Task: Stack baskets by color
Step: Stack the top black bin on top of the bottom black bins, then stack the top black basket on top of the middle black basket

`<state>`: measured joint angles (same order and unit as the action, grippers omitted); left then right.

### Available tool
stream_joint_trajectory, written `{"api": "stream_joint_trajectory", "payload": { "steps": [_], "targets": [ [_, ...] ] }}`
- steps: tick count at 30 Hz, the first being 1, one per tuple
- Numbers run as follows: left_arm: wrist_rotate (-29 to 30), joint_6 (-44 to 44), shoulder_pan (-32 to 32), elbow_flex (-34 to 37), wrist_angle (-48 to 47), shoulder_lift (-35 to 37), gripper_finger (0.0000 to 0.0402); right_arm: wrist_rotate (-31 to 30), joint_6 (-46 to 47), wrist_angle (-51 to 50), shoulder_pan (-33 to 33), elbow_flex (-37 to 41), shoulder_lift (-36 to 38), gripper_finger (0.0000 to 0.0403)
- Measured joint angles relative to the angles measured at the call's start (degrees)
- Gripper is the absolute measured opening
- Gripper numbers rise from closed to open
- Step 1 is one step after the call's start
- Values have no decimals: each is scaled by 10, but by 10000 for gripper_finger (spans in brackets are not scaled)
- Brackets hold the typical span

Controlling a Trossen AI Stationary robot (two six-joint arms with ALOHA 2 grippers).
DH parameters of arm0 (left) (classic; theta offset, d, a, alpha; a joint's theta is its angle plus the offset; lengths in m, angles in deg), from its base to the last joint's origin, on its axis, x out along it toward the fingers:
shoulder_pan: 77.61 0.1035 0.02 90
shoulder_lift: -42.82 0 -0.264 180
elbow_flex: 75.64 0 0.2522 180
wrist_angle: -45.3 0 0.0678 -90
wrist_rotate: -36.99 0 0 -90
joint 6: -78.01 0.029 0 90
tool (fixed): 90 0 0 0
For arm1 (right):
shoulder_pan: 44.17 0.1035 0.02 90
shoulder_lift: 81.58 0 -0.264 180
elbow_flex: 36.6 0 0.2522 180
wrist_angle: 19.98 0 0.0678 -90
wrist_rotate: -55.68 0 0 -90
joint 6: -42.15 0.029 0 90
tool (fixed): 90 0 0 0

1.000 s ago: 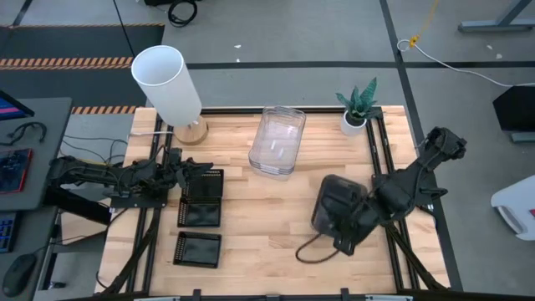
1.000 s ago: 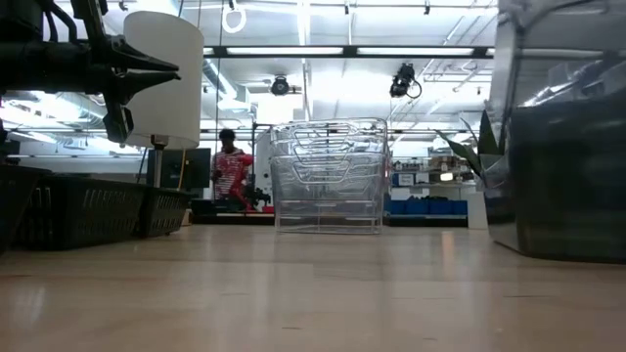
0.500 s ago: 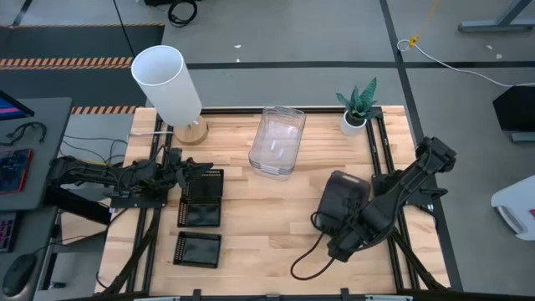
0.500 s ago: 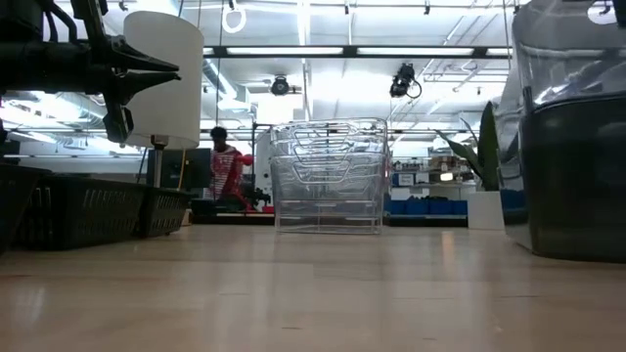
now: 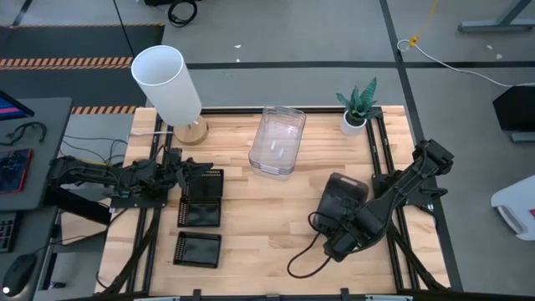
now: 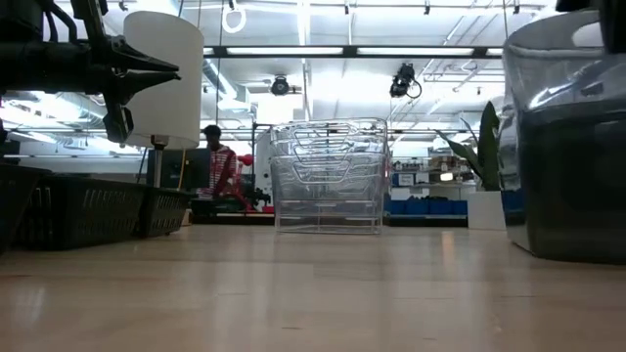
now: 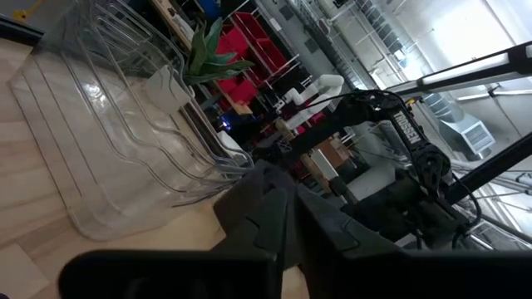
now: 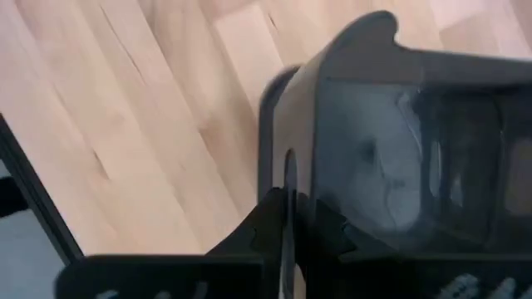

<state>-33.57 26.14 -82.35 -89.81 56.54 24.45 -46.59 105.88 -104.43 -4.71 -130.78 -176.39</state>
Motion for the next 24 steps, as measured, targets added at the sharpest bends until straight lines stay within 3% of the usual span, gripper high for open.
{"api": "stream_joint_trajectory", "payload": {
  "steps": [11, 24],
  "targets": [
    [0, 0, 0, 0, 0, 0, 28, 50, 11, -4, -47, 0, 29, 122],
    [0, 0, 0, 0, 0, 0, 32, 46, -24, -2, -123, -1, 95, 197]
  ]
}}
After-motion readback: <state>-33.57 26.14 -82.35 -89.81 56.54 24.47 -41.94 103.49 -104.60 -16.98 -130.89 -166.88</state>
